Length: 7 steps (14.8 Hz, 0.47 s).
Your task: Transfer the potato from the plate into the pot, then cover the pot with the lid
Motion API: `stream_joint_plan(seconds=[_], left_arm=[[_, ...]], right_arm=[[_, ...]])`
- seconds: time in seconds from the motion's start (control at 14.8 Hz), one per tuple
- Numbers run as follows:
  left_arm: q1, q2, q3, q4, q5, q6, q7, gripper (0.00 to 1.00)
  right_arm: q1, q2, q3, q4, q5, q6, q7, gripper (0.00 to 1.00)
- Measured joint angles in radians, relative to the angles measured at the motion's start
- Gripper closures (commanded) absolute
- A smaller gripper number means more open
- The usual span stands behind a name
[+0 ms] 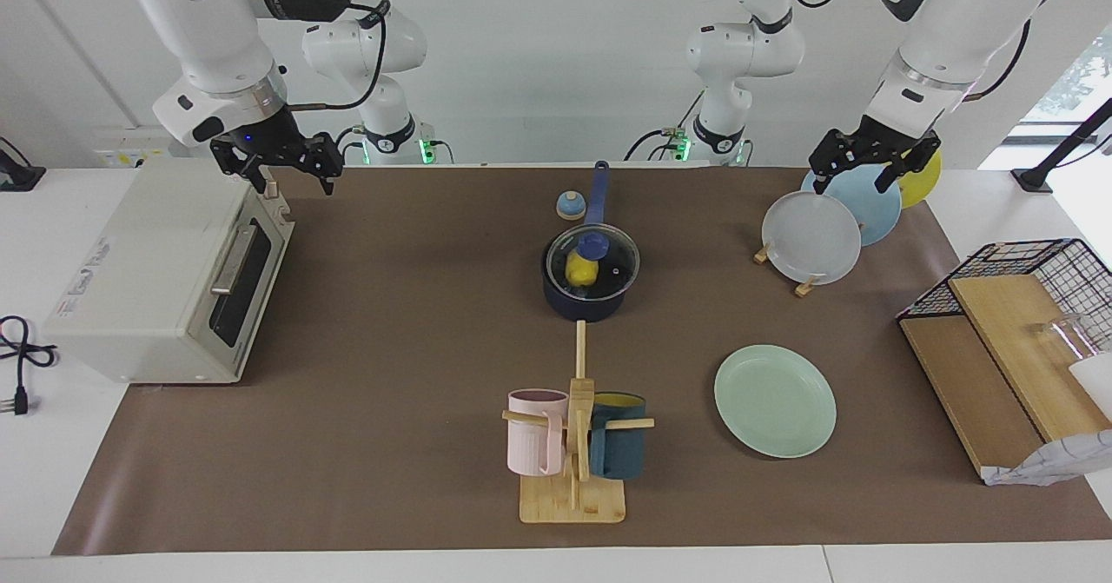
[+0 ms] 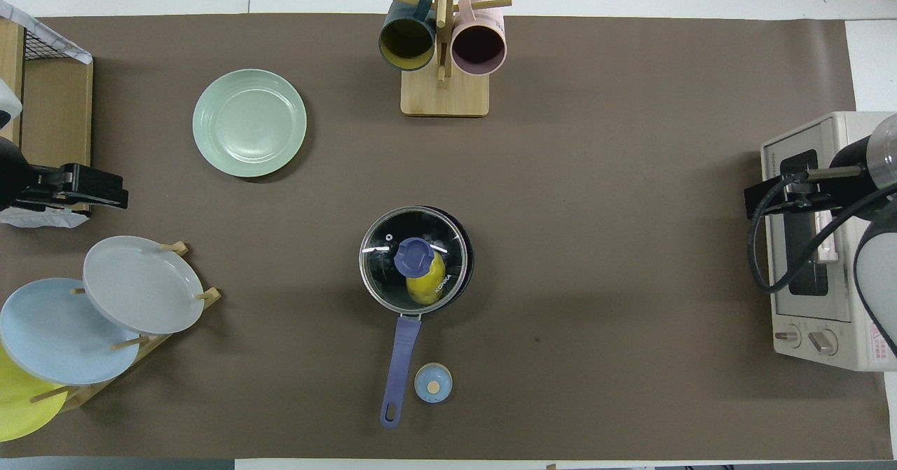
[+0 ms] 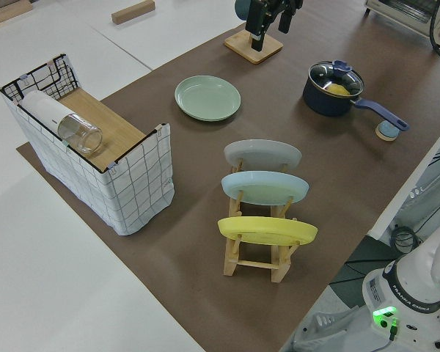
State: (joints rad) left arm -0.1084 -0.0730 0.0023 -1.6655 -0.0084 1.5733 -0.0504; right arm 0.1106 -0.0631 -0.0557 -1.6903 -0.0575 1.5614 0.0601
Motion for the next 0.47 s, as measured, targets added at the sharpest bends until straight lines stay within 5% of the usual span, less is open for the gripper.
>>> stream_joint_plan(seconds=[0.47], left_arm=[[0.000,0.000,0.000,0.000,0.000,0.000,0.000,0.00]], right_arm=[[-0.002,0.000,-0.004,-0.008,0.000,0.023,0.000,0.00]])
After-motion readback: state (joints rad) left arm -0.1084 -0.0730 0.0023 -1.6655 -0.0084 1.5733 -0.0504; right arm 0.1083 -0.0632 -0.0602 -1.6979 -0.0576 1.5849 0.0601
